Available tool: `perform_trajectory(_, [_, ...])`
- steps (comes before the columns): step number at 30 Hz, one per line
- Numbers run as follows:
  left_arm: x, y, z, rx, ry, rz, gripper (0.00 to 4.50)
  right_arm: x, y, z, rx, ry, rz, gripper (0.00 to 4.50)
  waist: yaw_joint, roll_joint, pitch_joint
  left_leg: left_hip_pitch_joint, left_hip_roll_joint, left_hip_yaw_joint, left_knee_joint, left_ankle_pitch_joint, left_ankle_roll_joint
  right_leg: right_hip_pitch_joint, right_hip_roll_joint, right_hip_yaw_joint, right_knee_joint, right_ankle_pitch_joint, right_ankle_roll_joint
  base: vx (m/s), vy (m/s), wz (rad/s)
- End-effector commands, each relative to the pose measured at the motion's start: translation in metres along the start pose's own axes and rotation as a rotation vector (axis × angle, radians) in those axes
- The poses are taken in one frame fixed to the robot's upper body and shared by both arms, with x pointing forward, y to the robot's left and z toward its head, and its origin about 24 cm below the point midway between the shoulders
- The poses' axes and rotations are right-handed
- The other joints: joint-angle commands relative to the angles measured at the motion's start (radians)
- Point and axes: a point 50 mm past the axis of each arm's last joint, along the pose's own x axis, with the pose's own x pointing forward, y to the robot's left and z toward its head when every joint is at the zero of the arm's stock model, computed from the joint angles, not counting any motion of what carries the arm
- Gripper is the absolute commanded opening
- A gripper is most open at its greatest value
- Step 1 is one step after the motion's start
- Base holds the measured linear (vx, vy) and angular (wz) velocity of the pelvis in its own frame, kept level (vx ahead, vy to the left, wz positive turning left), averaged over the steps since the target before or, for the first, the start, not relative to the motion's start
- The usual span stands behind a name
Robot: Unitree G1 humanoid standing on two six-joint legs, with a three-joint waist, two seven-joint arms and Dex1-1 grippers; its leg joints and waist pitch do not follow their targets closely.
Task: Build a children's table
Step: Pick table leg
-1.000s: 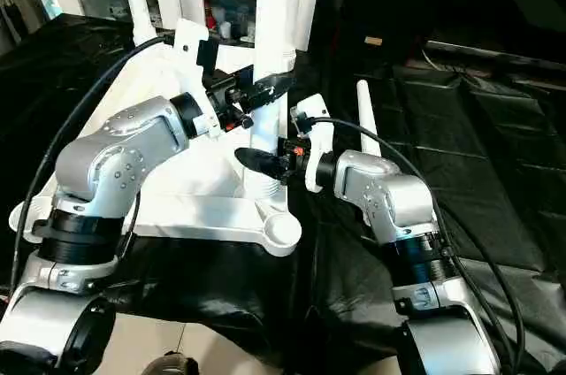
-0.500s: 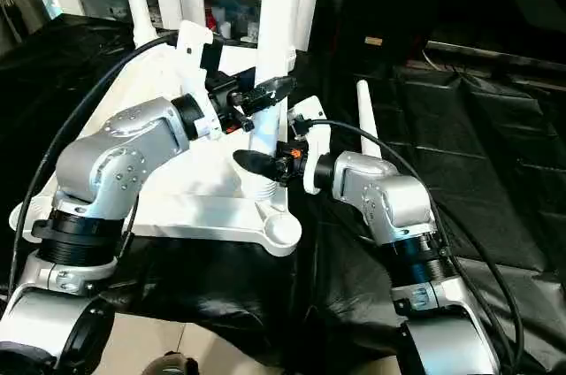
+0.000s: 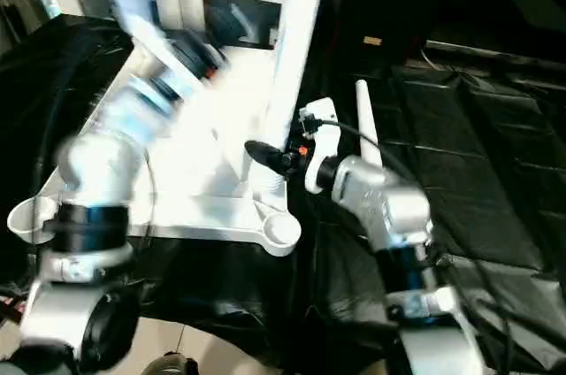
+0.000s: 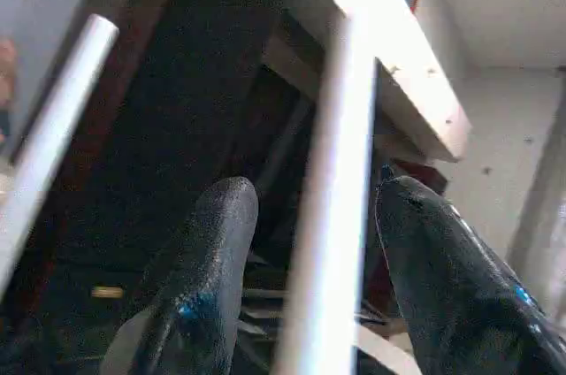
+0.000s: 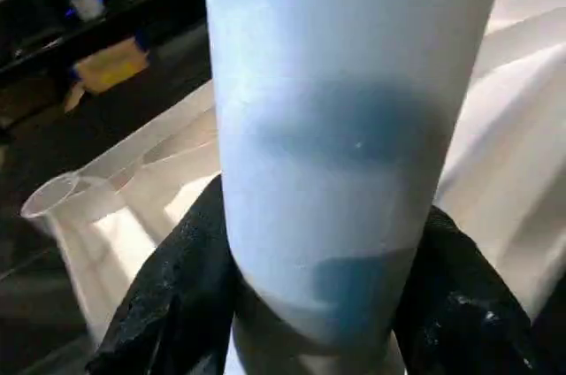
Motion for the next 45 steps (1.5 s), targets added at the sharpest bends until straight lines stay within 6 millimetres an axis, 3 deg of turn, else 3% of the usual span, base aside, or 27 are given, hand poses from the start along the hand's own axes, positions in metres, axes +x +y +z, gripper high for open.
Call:
perform_trajectory(1, [-0.008, 0.011, -0.017, 0.116, 0.147, 0.033, 2.54, -0.007, -0.002, 0.012, -0.034, -0.091, -0.023, 1.92, -0.001, 0.008, -0.087, 0.026, 0.034, -0.018, -0.064, -0.188, -0.023, 0.052, -0.073, 0.045, -0.072, -0.221, -0.139, 0.000, 0.000, 0.00])
perform_trajectory(3, [-0.016, 0.014, -0.025, 0.218, 0.237, 0.002, 2.54, -0.009, -0.002, 0.013, -0.036, -0.107, -0.024, 1.92, -0.001, 0.007, -0.088, 0.028, 0.034, -0.020, -0.066, -0.186, -0.028, 0.052, -0.073, 0.045, -0.073, -0.231, -0.122, 0.000, 0.000, 0.00])
perform_trajectory(5, [-0.044, 0.013, -0.046, 0.361, 0.474, -0.180, 2.54, -0.018, -0.001, 0.014, -0.039, -0.129, -0.021, 1.92, -0.004, 0.011, -0.089, 0.030, 0.038, -0.020, -0.071, -0.174, -0.033, 0.048, -0.073, 0.049, -0.067, -0.221, -0.109, 0.000, 0.000, 0.00])
perform_trajectory(7, [-0.066, 0.008, -0.058, 0.340, 0.613, -0.319, 2.54, -0.027, -0.004, 0.010, -0.048, -0.110, -0.035, 1.92, -0.001, 0.014, -0.091, 0.033, 0.039, -0.019, -0.071, -0.151, -0.037, 0.047, -0.075, 0.049, -0.061, -0.179, -0.131, 0.000, 0.000, 0.00])
perform_trajectory(9, [-0.074, 0.007, -0.062, 0.318, 0.657, -0.355, 2.54, -0.030, -0.005, 0.008, -0.051, -0.099, -0.043, 1.92, -0.001, 0.017, -0.089, 0.035, 0.038, -0.015, -0.071, -0.164, -0.046, 0.045, -0.072, 0.049, -0.058, -0.166, -0.153, 0.000, 0.000, 0.00])
perform_trajectory(11, [-0.086, 0.005, -0.069, 0.314, 0.743, -0.426, 2.54, -0.033, -0.006, 0.005, -0.059, -0.084, -0.050, 1.92, 0.001, 0.018, -0.083, 0.035, 0.037, -0.015, -0.074, -0.219, -0.055, 0.043, -0.075, 0.050, -0.066, -0.224, -0.163, 0.000, 0.000, 0.00])
perform_trajectory(12, [-0.097, 0.004, -0.077, 0.303, 0.828, -0.491, 2.54, -0.034, -0.006, 0.001, -0.071, -0.063, -0.048, 1.92, 0.001, 0.018, -0.082, 0.035, 0.037, -0.017, -0.076, -0.237, -0.057, 0.043, -0.077, 0.049, -0.070, -0.252, -0.157, 0.000, 0.000, 0.00])
perform_trajectory(16, [-0.108, 0.006, -0.088, 0.328, 0.921, -0.563, 2.54, -0.035, -0.005, -0.004, -0.084, -0.043, -0.050, 1.92, -0.005, 0.019, -0.076, 0.038, 0.036, -0.022, -0.079, -0.304, -0.075, 0.040, -0.080, 0.051, -0.085, -0.376, -0.121, 0.000, 0.000, 0.00])
perform_trajectory(20, [-0.114, 0.011, -0.098, 0.347, 0.999, -0.578, 2.54, -0.036, -0.003, -0.008, -0.102, -0.017, -0.045, 1.92, -0.007, 0.022, -0.078, 0.040, 0.037, -0.023, -0.079, -0.314, -0.081, 0.038, -0.079, 0.051, -0.086, -0.386, -0.110, 0.000, 0.000, 0.00])
perform_trajectory(23, [-0.114, 0.013, -0.102, 0.352, 1.028, -0.591, 2.54, -0.035, -0.002, -0.009, -0.110, -0.008, -0.047, 1.92, -0.006, 0.022, -0.082, 0.039, 0.037, -0.023, -0.078, -0.300, -0.079, 0.039, -0.078, 0.051, -0.079, -0.330, -0.131, 0.000, 0.000, 0.00])
perform_trajectory(24, [-0.116, 0.014, -0.105, 0.356, 1.053, -0.600, 2.54, -0.036, -0.002, -0.010, -0.114, -0.002, -0.047, 1.92, -0.004, 0.032, -0.082, 0.040, 0.037, -0.024, -0.077, -0.297, -0.080, 0.039, -0.078, 0.051, -0.077, -0.317, -0.136, 0.000, 0.000, 0.00])
perform_trajectory(25, [-0.117, 0.015, -0.106, 0.360, 1.069, -0.607, 2.54, -0.036, -0.002, -0.011, -0.118, 0.002, -0.047, 1.92, -0.005, 0.026, -0.083, 0.038, 0.036, -0.022, -0.077, -0.287, -0.076, 0.042, -0.077, 0.051, -0.076, -0.290, -0.142, 0.000, 0.000, 0.00])
perform_trajectory(27, [-0.119, 0.017, -0.108, 0.369, 1.098, -0.613, 2.54, -0.036, -0.002, -0.012, -0.123, 0.006, -0.049, 1.92, -0.004, 0.027, -0.086, 0.037, 0.037, -0.021, -0.076, -0.267, -0.071, 0.045, -0.077, 0.051, -0.070, -0.251, -0.156, 0.000, 0.000, 0.00])
perform_trajectory(30, [-0.122, 0.021, -0.111, 0.387, 1.131, -0.616, 2.18, -0.036, -0.001, -0.012, -0.125, 0.008, -0.051, 1.92, -0.005, 0.033, -0.085, 0.038, 0.036, -0.020, -0.075, -0.274, -0.071, 0.044, -0.077, 0.051, -0.071, -0.247, -0.164, 0.000, 0.000, 0.00])
perform_trajectory(33, [-0.125, 0.025, -0.111, 0.394, 1.146, -0.602, 2.14, -0.036, 0.000, -0.013, -0.128, 0.013, -0.052, 1.92, -0.005, 0.032, -0.083, 0.040, 0.036, -0.021, -0.075, -0.295, -0.072, 0.043, -0.079, 0.051, -0.075, -0.281, -0.162, 0.000, 0.000, 0.00])
perform_trajectory(35, [-0.126, 0.027, -0.111, 0.392, 1.147, -0.602, 1.79, -0.036, 0.000, -0.014, -0.128, 0.015, -0.051, 1.92, -0.004, 0.031, -0.082, 0.041, 0.037, -0.022, -0.076, -0.303, -0.072, 0.042, -0.079, 0.051, -0.076, -0.299, -0.159, 0.000, 0.000, 0.00])
perform_trajectory(45, [-0.128, 0.033, -0.112, 0.391, 1.160, -0.585, 1.07, -0.035, 0.000, -0.015, -0.130, 0.023, -0.047, 1.92, -0.003, 0.033, -0.084, 0.041, 0.038, -0.022, -0.076, -0.298, -0.072, 0.042, -0.079, 0.051, -0.073, -0.278, -0.167, 0.000, 0.000, 0.00])
